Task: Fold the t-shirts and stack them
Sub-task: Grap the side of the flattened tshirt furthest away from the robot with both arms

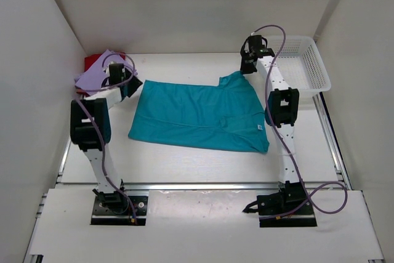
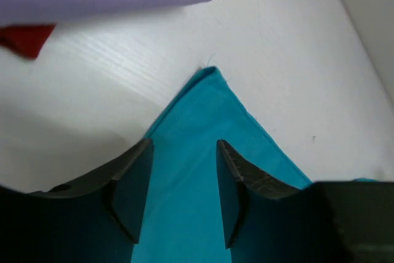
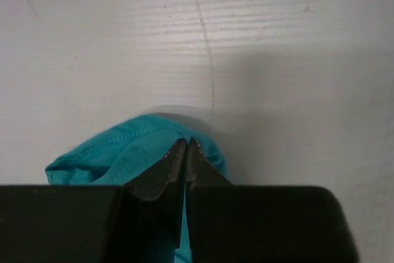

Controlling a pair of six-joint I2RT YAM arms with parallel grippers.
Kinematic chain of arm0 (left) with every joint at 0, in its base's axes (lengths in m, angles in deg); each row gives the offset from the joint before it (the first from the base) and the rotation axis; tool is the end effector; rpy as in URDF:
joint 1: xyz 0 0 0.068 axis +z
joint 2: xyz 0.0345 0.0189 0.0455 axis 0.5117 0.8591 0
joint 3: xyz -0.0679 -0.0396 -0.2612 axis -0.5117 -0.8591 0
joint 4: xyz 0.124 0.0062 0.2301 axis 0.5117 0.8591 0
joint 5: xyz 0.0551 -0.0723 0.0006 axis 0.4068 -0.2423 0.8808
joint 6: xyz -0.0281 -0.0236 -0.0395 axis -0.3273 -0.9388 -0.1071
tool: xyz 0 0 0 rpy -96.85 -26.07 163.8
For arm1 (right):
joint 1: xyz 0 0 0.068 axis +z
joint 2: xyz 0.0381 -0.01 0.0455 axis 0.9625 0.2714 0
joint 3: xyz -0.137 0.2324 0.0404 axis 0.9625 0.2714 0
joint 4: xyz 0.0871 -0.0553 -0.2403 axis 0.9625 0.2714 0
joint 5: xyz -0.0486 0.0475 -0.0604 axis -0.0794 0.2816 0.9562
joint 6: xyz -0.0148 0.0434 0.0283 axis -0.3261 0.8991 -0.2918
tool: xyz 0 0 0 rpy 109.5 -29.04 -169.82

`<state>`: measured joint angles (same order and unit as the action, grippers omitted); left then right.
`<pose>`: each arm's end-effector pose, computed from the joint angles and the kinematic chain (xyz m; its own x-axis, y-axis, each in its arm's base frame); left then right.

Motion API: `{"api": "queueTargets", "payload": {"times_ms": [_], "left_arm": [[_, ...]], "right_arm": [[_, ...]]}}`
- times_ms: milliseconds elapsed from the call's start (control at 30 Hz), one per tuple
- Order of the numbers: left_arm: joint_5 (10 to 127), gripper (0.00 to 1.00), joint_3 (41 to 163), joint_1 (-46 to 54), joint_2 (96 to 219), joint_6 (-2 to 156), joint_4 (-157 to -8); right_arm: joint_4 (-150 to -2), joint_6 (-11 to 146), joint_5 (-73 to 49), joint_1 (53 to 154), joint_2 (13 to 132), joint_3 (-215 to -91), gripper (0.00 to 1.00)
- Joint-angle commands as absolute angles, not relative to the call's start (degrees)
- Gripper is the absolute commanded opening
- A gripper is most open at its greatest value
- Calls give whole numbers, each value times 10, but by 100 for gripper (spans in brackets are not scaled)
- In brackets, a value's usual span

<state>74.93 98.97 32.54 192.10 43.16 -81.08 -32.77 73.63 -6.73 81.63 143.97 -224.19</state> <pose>0.4194 0.0117 0.1742 -0.4508 -0.7262 -0.5190 -0.4636 0.6874 -0.5591 0.5700 0.0756 0.1853 -0.7759 0.1245 -0.6184 0.0151 0.9837 0.1790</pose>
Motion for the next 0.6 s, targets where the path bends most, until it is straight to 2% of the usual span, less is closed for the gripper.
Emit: {"api": "queueTargets", "payload": {"times_ms": [0, 267, 400, 433, 567], "left_arm": [[768, 57, 1112, 314, 1986, 517, -708], [799, 57, 1340, 285, 2133, 566, -576], [804, 52, 1501, 279, 2221, 581, -460], [807, 47, 1523, 276, 2229, 580, -444], [808, 42, 1540, 275, 2245, 573, -433]], "right_arm": [[-309, 729, -87, 808, 1430, -2269, 0], [-295, 725, -137, 816, 1434, -2282, 0], [-292, 719, -144, 821, 1433, -2282, 0], [-292, 719, -143, 822, 1434, -2283, 0], [-290, 722, -147, 822, 1433, -2288, 0]]}}
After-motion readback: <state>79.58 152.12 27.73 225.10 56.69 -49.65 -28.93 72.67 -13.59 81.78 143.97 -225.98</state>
